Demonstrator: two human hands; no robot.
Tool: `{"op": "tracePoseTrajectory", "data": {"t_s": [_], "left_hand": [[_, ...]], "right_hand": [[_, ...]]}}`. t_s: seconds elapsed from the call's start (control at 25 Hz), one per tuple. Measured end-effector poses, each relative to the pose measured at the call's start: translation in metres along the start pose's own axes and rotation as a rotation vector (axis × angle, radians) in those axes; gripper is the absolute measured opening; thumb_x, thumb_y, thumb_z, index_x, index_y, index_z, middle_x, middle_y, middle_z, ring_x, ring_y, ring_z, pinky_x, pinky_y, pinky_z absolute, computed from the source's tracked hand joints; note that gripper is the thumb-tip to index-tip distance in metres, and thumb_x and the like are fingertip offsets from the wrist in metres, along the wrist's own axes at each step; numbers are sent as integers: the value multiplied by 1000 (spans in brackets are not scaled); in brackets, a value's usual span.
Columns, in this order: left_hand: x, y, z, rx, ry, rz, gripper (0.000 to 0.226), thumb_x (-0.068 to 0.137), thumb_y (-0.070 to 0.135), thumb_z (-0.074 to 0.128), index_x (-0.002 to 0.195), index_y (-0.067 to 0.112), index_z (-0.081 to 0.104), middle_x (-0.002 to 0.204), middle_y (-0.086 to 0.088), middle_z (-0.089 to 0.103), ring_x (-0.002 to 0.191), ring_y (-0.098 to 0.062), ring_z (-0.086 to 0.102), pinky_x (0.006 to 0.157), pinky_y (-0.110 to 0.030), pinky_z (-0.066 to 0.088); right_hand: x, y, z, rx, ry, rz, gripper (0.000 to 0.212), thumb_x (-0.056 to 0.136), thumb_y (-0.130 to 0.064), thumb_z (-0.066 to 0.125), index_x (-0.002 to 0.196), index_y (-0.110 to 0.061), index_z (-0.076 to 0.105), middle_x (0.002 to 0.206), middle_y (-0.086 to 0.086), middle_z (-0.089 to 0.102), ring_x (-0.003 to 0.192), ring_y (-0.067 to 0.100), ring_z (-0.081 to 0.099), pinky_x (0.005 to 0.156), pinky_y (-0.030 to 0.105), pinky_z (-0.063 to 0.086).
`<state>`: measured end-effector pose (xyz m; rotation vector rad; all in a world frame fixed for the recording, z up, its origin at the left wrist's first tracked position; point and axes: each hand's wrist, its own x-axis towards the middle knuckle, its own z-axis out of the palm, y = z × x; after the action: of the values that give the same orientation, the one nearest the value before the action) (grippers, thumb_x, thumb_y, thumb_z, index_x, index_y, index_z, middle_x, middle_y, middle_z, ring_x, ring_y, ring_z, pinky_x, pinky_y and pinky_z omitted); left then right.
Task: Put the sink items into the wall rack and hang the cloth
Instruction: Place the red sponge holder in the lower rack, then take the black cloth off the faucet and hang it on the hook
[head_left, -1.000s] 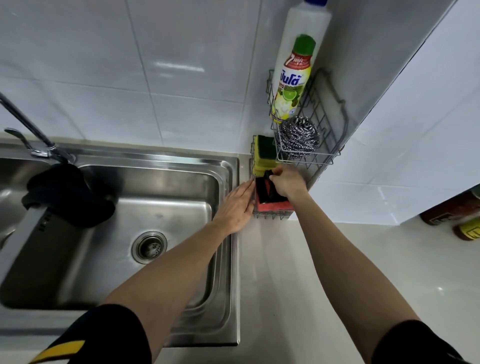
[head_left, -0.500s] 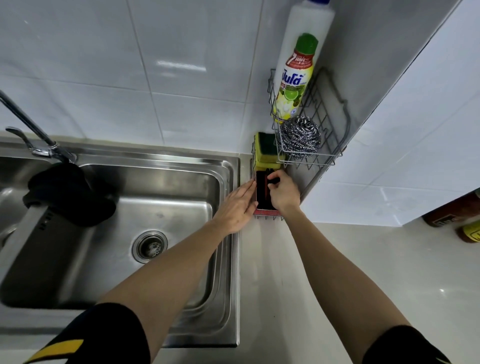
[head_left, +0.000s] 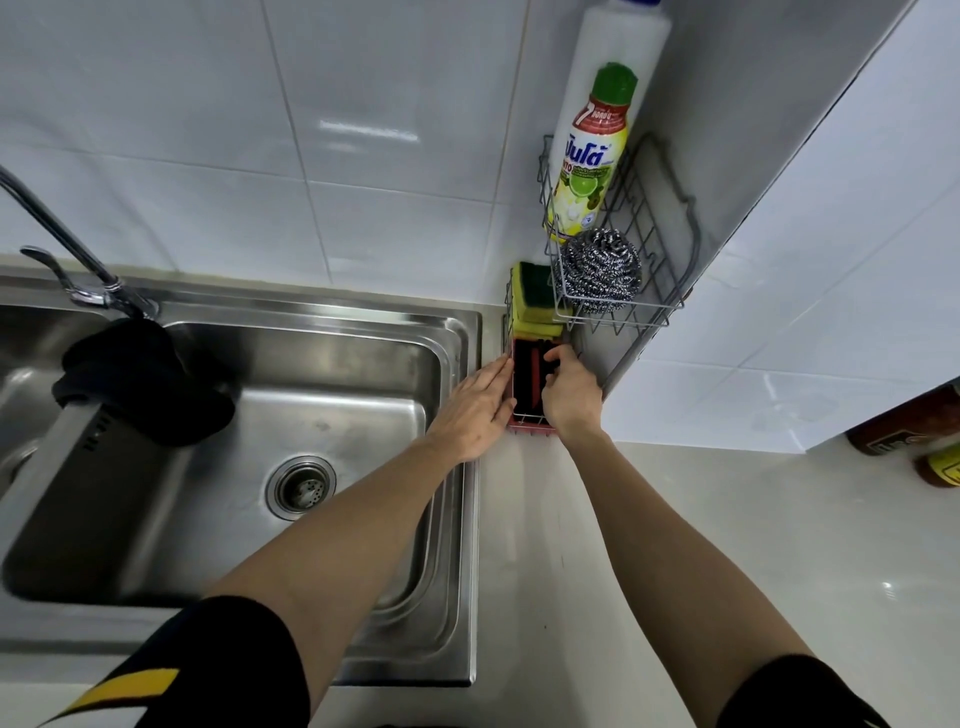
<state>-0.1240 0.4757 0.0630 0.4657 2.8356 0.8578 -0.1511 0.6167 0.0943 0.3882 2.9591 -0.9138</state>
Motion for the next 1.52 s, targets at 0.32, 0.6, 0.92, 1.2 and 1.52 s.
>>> {"op": "tracePoseTrajectory", "data": {"t_s": [0.32,0.6,0.92,1.2,1.52], "left_hand": [[1,0,-1,33,3,0,62,101,35,33,154,16,5,163,-1,5,149,-19,9,115,-29,3],[-14,-21,-24,21,19,-20,58,100,33,38,153,18,17,162,-3,11,148,-23,15,121,-43,16],[-89,-152,-110,28,159,-177,54,95,23,51,146,14,36,155,-10,31,135,-28,40,115,-37,28],[-163,-321,-194,57,232,-357,55,92,19,56,143,9,40,151,-14,36,138,-33,35,116,-37,25],[-185,-434,-234,-580,401,-924,56,97,25,50,145,3,33,148,-18,39,134,-32,39,108,-35,31]], "right_hand": [[-1,1,-1,-37,14,-38,39,92,-5,48,127,-19,57,126,11,63,111,34,63,94,38,50],[-17,-4,3,11,199,-270,27,91,-7,53,114,-12,67,123,6,62,115,27,55,99,38,46],[-52,-91,77,197,117,-396,16,87,-14,62,102,-17,67,101,3,68,93,22,63,85,34,52],[-98,-221,196,238,-110,-408,20,80,-9,67,98,-17,69,88,-4,65,78,11,59,80,29,52],[-106,-324,319,207,-477,-210,54,78,-9,74,129,-14,56,127,10,59,119,24,57,103,38,45]]}}
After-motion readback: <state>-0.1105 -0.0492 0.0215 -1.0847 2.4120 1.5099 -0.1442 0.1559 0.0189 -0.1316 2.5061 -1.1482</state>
